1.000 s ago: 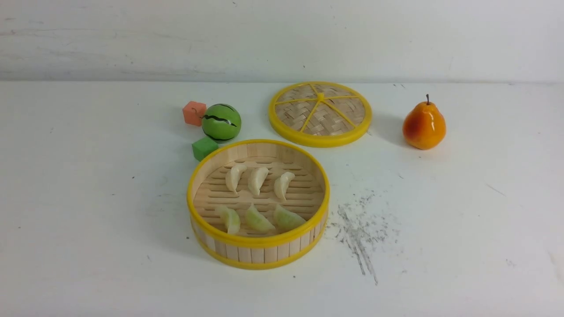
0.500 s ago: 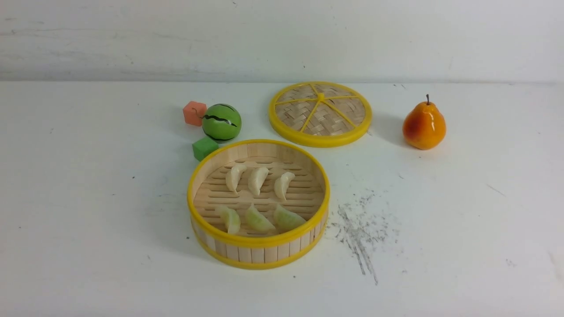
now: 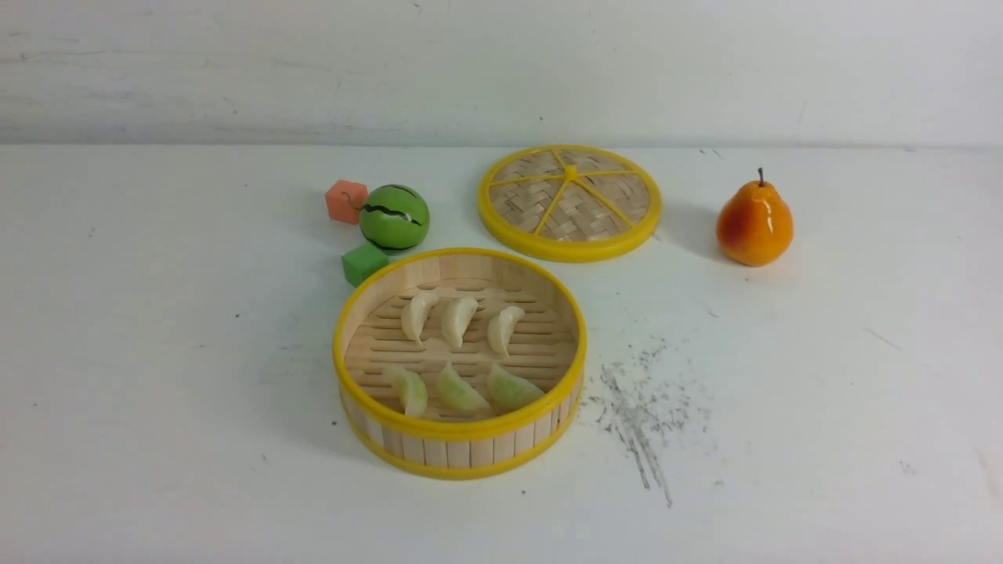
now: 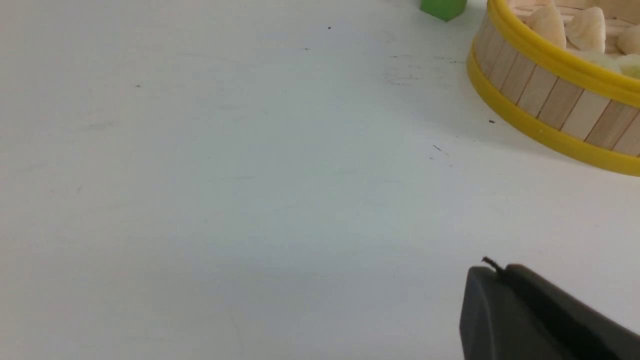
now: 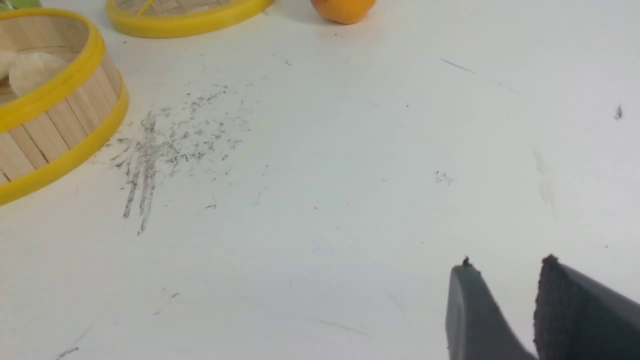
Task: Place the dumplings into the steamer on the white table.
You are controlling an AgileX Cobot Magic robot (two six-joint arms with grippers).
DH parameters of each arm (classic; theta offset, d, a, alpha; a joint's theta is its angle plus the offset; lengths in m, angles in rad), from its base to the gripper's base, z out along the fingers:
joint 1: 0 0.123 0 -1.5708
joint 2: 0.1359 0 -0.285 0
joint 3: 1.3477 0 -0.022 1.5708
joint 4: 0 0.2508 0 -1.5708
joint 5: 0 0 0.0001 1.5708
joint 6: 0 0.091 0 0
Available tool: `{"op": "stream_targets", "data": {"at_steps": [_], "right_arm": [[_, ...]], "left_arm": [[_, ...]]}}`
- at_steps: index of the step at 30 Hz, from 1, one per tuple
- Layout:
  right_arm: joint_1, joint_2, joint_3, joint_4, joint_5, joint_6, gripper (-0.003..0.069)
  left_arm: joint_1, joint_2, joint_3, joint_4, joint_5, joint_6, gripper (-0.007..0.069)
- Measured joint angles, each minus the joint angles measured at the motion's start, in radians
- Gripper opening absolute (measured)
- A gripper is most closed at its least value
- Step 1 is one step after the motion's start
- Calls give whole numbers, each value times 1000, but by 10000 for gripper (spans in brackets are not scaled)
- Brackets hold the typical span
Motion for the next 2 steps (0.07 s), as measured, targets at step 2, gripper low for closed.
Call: {"op": "stream_targets", "data": {"at_steps": [2], "right_arm": [[0, 0, 0, 0, 0, 0, 202]], "left_arm": [[0, 0, 0, 0, 0, 0, 11]]}}
